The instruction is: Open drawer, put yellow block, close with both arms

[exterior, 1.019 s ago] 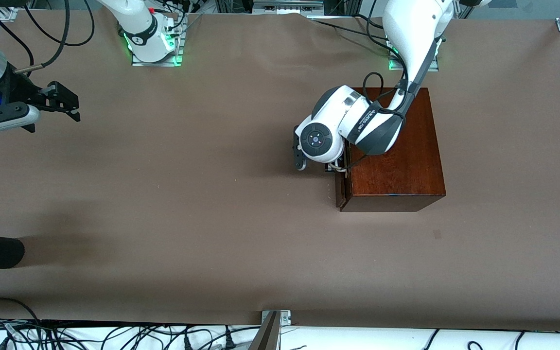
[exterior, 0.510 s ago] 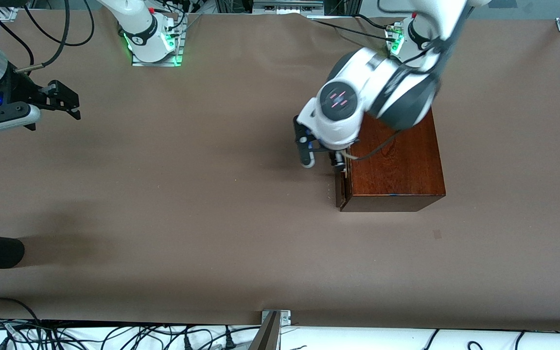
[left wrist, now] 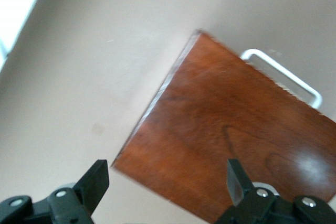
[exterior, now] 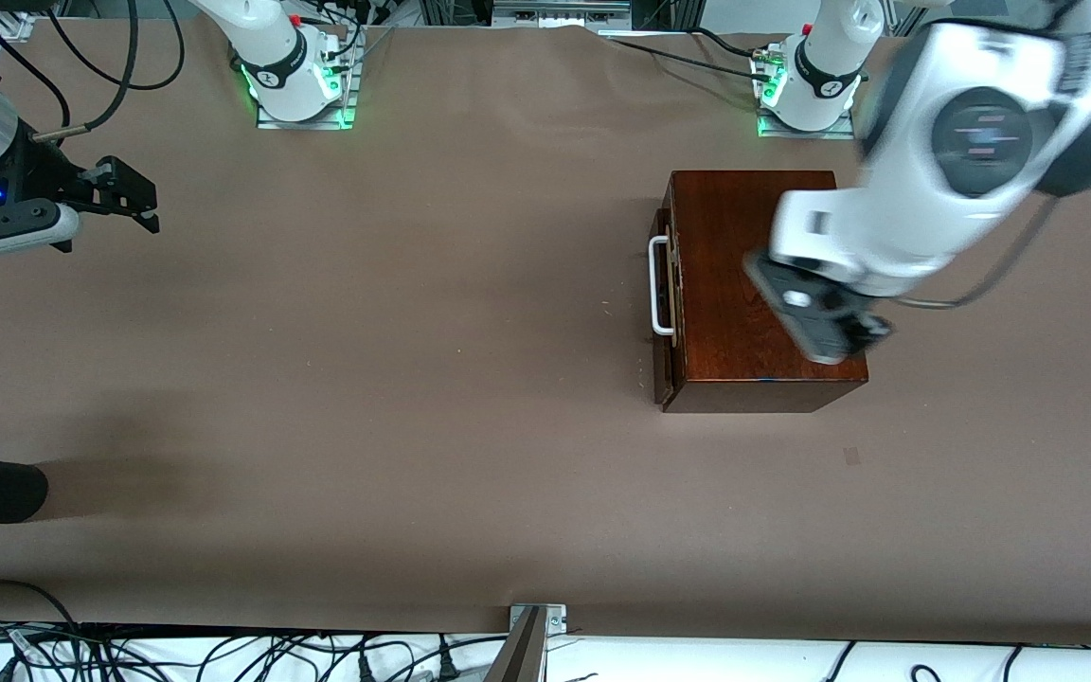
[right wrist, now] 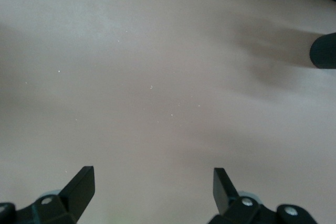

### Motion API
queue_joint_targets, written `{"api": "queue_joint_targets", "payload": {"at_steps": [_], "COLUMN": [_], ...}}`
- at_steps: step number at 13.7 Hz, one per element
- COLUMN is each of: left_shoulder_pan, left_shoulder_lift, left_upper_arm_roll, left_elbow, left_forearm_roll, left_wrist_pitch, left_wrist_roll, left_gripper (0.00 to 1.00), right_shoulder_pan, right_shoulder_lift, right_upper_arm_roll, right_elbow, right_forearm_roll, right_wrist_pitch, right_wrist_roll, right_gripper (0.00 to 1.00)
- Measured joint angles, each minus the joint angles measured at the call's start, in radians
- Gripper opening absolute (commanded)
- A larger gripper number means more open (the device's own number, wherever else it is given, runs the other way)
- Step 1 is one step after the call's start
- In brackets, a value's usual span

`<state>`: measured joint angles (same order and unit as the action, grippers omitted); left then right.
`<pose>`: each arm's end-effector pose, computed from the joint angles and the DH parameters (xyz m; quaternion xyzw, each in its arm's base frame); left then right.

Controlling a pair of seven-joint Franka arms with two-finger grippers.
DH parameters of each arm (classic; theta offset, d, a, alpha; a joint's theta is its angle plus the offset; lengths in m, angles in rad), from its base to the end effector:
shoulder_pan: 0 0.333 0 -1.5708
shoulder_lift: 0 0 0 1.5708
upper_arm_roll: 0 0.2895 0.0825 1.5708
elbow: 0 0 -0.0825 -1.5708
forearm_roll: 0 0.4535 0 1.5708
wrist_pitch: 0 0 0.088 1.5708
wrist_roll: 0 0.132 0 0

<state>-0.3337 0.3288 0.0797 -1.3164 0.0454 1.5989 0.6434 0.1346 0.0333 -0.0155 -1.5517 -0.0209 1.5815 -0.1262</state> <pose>0.6884 -0.1801 0.4939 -0.8989 0.4361 0.0290 0.0305 0.6301 0.0728 0.5634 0.9924 0.1225 -0.0018 0.0107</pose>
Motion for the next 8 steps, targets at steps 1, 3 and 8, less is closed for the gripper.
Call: {"api": "queue_joint_targets", "payload": {"at_steps": [1, 3, 8], "left_shoulder_pan": [0.04, 0.101, 0.19], "left_shoulder_lift": [-0.026, -0.093, -0.243], "left_upper_arm_roll": [0.001, 0.001, -0.001], "left_elbow": [-0.024, -0.087, -0.232], "left_forearm_roll": [0.0, 0.0, 0.0], "left_wrist_pitch": [0.02, 0.039, 0.045], "left_wrist_roll": [-0.049, -0.164, -0.544], "left_gripper": [1.0, 1.0, 1.0], "right_shoulder_pan": [0.0, 0.0, 0.0], "right_shoulder_lift": [0.0, 0.0, 0.0], "right_upper_arm_roll": [0.006, 0.018, 0.019], "right_elbow": [0.001, 0.002, 0.003], "right_forearm_roll": [0.0, 0.0, 0.034], "right_wrist_pitch": [0.0, -0.001, -0.002], "right_wrist_roll": [0.02, 0.056, 0.066], "right_gripper": [1.0, 1.0, 1.0]}}
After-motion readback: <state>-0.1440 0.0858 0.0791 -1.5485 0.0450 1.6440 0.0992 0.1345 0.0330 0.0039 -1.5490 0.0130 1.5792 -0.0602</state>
